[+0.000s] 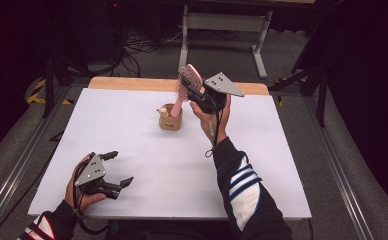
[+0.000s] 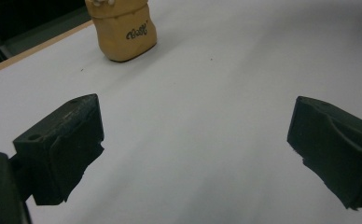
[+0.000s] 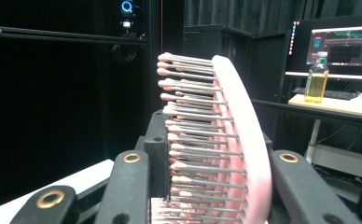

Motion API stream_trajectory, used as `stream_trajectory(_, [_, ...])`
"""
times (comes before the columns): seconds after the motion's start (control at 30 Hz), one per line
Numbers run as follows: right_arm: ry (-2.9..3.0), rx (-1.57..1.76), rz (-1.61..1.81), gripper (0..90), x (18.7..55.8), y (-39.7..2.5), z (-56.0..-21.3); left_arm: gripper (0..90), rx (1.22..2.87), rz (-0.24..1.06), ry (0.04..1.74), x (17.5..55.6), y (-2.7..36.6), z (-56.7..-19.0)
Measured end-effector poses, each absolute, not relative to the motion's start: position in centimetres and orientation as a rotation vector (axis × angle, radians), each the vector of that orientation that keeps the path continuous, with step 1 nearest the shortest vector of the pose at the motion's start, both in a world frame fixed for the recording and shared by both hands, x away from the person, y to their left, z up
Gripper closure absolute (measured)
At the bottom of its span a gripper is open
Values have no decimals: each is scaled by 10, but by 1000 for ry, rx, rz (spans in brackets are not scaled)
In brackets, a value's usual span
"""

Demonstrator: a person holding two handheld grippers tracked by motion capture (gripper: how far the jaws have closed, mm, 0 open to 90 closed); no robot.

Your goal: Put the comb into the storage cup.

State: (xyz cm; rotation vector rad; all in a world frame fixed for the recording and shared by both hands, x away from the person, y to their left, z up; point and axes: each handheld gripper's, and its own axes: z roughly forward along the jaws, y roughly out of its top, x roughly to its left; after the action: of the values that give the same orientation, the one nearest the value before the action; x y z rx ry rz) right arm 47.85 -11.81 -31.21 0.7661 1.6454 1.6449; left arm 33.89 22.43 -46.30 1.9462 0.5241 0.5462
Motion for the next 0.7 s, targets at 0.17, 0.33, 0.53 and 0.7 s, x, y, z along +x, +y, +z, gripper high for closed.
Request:
stream_trajectory(0.17, [1656,780,1638,642,480,-114,-318,46,1946,543,524,339,225,-463])
stream_trajectory(0.33, [1663,794,1633,642,482,-114,-321,46,1950,545,524,339,224,-463])
stream_trajectory(0.53, [1672,809,1616,642,485,-113,-328,47,1950,544,527,339,224,-463])
stream_trajectory(0.7, [1689,824,1606,641,488,-110,-335,49,1952,548,532,339,224,-463])
